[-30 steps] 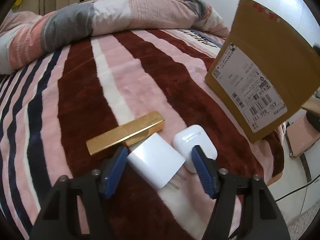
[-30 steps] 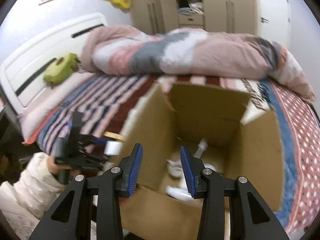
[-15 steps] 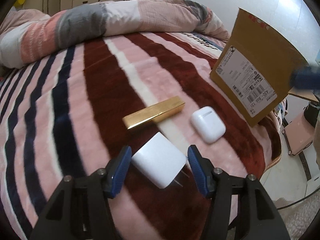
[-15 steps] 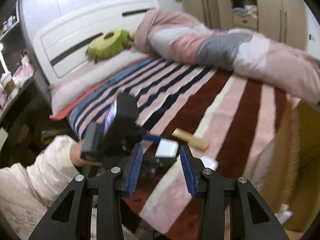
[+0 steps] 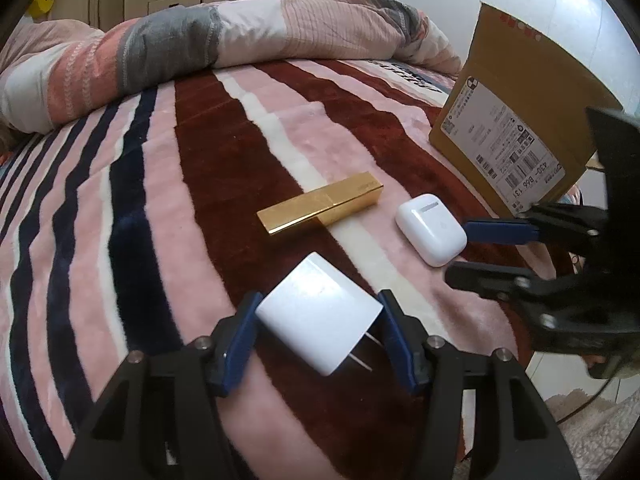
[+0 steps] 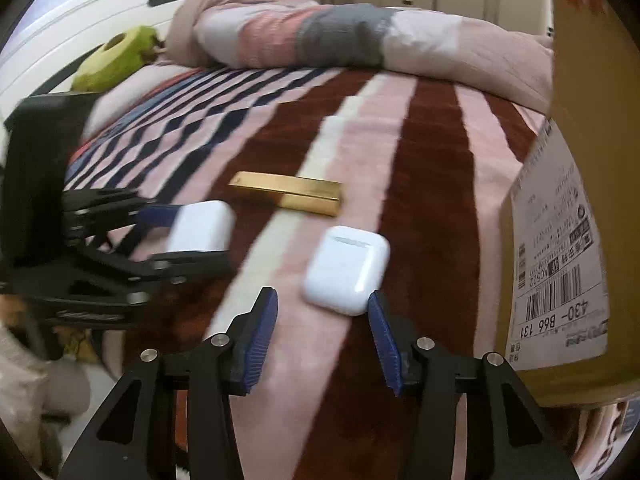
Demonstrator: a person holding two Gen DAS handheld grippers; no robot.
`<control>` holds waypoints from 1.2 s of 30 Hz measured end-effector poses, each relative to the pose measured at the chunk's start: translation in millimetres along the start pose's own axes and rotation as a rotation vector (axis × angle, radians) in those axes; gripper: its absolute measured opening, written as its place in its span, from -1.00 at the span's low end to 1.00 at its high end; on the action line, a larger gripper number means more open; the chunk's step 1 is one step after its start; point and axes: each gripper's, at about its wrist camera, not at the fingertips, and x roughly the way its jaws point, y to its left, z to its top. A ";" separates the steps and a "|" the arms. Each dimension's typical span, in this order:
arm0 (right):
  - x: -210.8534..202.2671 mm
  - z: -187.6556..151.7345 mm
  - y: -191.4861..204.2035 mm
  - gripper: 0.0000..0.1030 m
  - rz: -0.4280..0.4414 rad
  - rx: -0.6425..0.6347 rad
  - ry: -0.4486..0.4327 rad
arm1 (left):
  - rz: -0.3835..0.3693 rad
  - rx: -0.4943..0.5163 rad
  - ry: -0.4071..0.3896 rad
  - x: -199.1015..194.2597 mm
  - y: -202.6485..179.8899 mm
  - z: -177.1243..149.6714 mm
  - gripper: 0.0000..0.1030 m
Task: Organize rigid objects
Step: 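Grasp the white charger with left gripper, drop it in box while right grasps AirPods case, then carry the AirPods case into the box and open the right gripper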
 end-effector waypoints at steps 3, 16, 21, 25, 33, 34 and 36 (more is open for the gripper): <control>7.4 2.0 -6.4 0.04 -0.006 0.015 -0.017 | 0.010 0.004 -0.012 -9.2 0.7 2.9 0.07; 18.6 1.5 1.4 -0.23 -0.035 -0.104 -0.105 | -0.026 0.117 -0.155 -115.4 -34.8 78.6 0.07; 16.2 -4.6 -4.9 -0.23 0.004 -0.112 -0.116 | -0.150 0.285 -0.209 -147.5 -111.0 145.7 0.07; 16.9 -6.9 -7.3 -0.23 0.024 -0.119 -0.124 | -0.223 0.390 -0.157 -122.6 -172.5 188.7 0.08; 9.9 -10.8 -13.3 -0.23 0.095 -0.119 -0.126 | -0.165 0.370 0.023 -40.3 -203.1 209.2 0.08; 9.0 -10.9 -12.9 -0.23 0.104 -0.122 -0.126 | -0.178 0.368 0.012 -42.4 -201.8 209.1 0.11; 4.9 -11.6 -10.3 -0.23 0.127 -0.134 -0.128 | -0.184 0.366 -0.015 -50.3 -201.2 208.1 0.20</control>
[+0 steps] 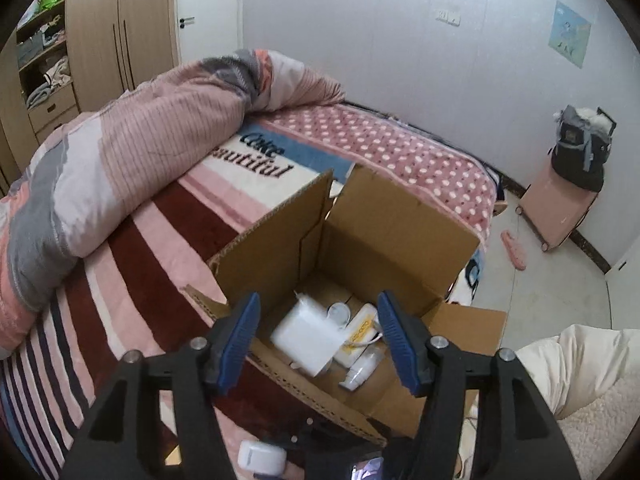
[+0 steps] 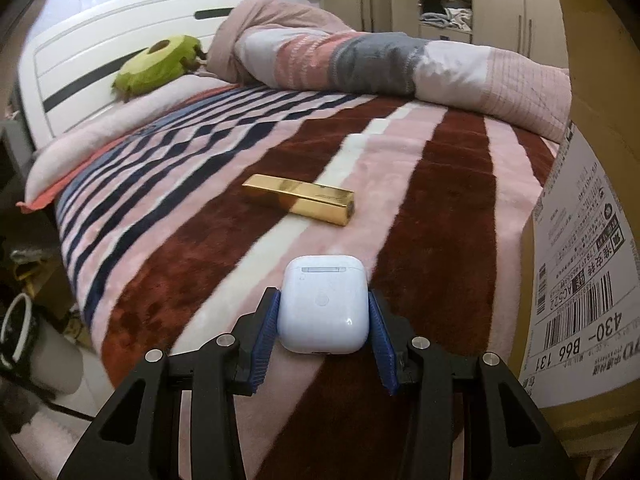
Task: Organize rigid objects
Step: 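Carry the AirPods case into the box and open the right gripper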
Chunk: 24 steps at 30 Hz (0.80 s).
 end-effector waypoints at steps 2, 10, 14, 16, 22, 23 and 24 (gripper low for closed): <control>-3.6 1.1 4.3 -0.23 0.018 -0.010 -0.002 | 0.023 -0.011 -0.033 -13.4 1.3 -1.0 0.32; -69.7 30.0 27.9 -0.24 0.166 -0.039 -0.096 | 0.187 -0.109 -0.140 -93.8 43.5 -46.8 0.51; -122.3 56.8 20.9 -0.24 0.202 -0.001 -0.149 | 0.253 -0.178 -0.155 -119.0 67.8 -82.0 0.51; -145.3 65.7 10.8 -0.24 0.206 0.027 -0.173 | 0.262 -0.209 -0.154 -122.0 78.4 -99.2 0.52; -197.5 89.2 -50.9 -0.23 -0.029 0.104 -0.198 | 0.246 -0.274 -0.134 -109.1 95.2 -136.4 0.51; -197.2 91.7 -62.8 -0.23 -0.072 0.121 -0.175 | 0.243 -0.281 -0.132 -105.0 96.0 -138.4 0.51; -195.8 93.4 -73.9 -0.23 -0.099 0.141 -0.154 | 0.238 -0.289 -0.128 -99.4 97.7 -140.5 0.51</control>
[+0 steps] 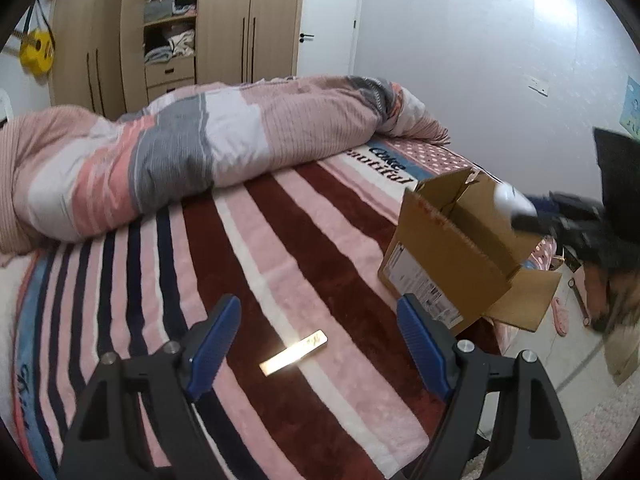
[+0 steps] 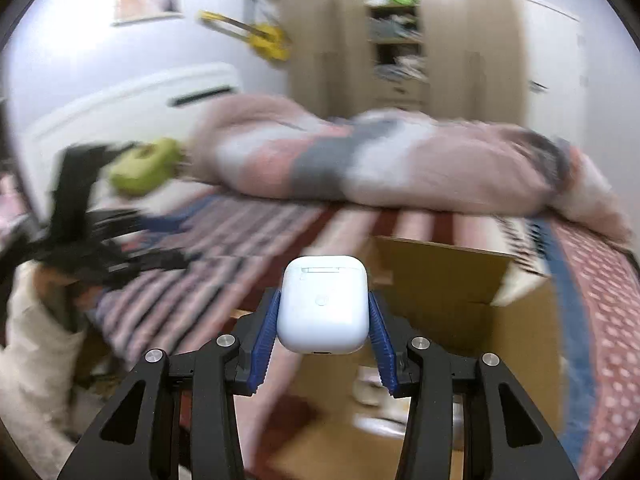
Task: Organize rigid objects
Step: 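Carry the AirPods case into the box and open the right gripper, then grasp the gold bar with the left gripper and drop it into the box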
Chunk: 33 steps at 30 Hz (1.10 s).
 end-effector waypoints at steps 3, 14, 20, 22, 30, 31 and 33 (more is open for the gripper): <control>18.0 7.1 -30.5 -0.22 -0.100 0.033 0.094 | -0.005 -0.017 0.009 12.0 4.0 -5.1 0.51; 26.4 0.5 -50.9 -0.05 -0.129 0.041 0.125 | 0.062 -0.007 0.185 116.0 25.0 -50.5 0.52; 27.5 0.3 -48.9 -0.05 -0.110 0.043 0.113 | 0.038 0.019 0.264 168.0 33.4 -83.7 0.18; 28.3 -0.2 -51.3 -0.05 -0.111 0.051 0.113 | -0.034 0.036 0.275 165.8 29.8 -87.4 0.12; 32.0 -0.6 -54.3 -0.05 -0.096 0.067 0.113 | -0.121 0.047 0.276 159.2 11.8 -89.1 -0.53; 32.4 -1.0 -54.2 -0.05 -0.093 0.069 0.112 | -0.108 0.043 0.268 161.2 9.0 -88.9 -0.53; 32.9 -2.1 -54.3 -0.05 -0.092 0.072 0.113 | -0.092 0.036 0.258 163.8 5.9 -88.5 -0.57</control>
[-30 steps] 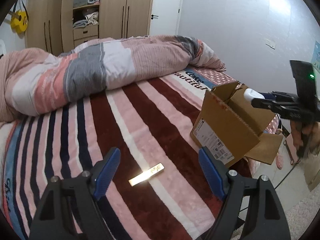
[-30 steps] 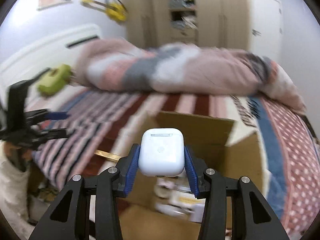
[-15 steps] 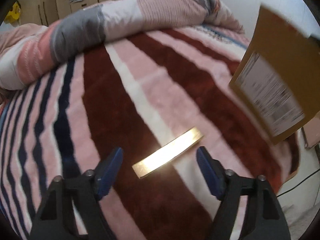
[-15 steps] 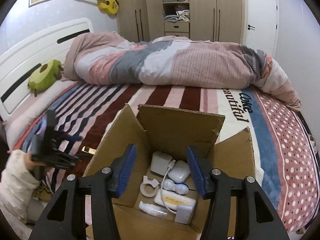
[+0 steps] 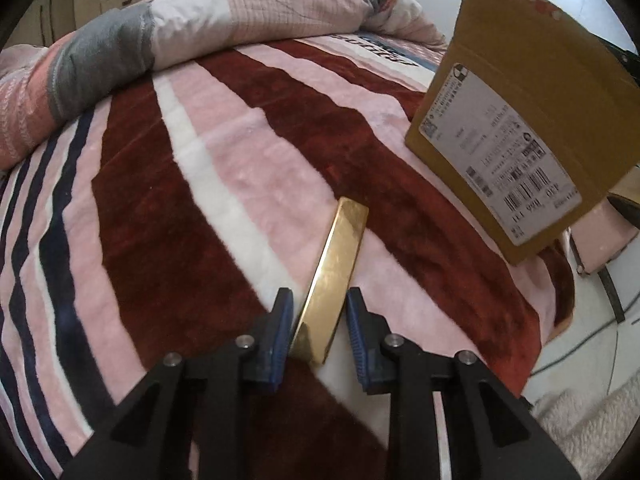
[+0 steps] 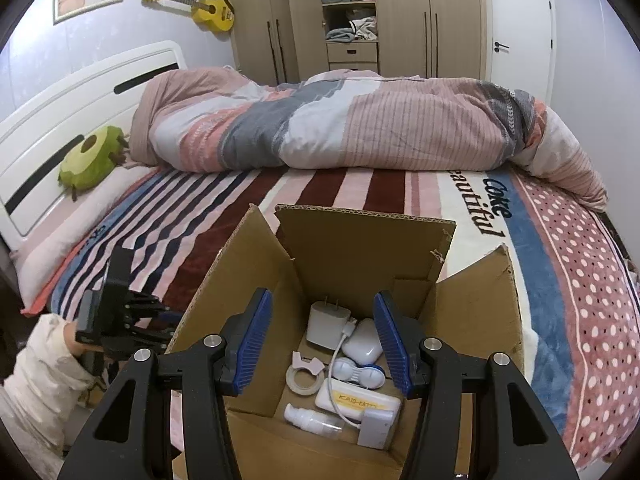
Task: Organize rigid objects
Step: 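Grasp the gold bar with the left gripper and drop it into the box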
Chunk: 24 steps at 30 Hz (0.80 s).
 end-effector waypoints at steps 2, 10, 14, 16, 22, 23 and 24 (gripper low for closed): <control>-0.2 -1.2 -0.9 -0.05 0.000 0.003 0.001 | 0.022 -0.016 -0.020 -0.7 -0.9 1.2 -0.69; -3.0 -4.0 -3.6 -0.05 0.012 -0.004 -0.012 | 0.077 -0.003 -0.159 -71.1 -14.6 28.3 -0.70; -4.6 -7.3 -8.1 -0.05 0.026 0.009 -0.018 | 0.040 0.081 -0.282 -130.0 -55.3 69.8 -0.70; -6.2 -9.0 -11.7 -0.05 0.031 0.015 -0.019 | 0.018 0.118 -0.335 -151.3 -76.8 93.0 -0.70; -13.4 -11.6 -21.0 -0.05 0.034 0.025 -0.033 | -0.046 0.244 -0.401 -166.8 -132.7 139.8 -0.70; -13.6 -11.8 -22.7 -0.05 0.036 0.027 -0.033 | -0.059 0.259 -0.390 -161.7 -140.8 145.0 -0.70; -13.8 -12.1 -24.3 -0.05 0.037 0.029 -0.033 | -0.069 0.272 -0.371 -155.0 -147.6 149.4 -0.70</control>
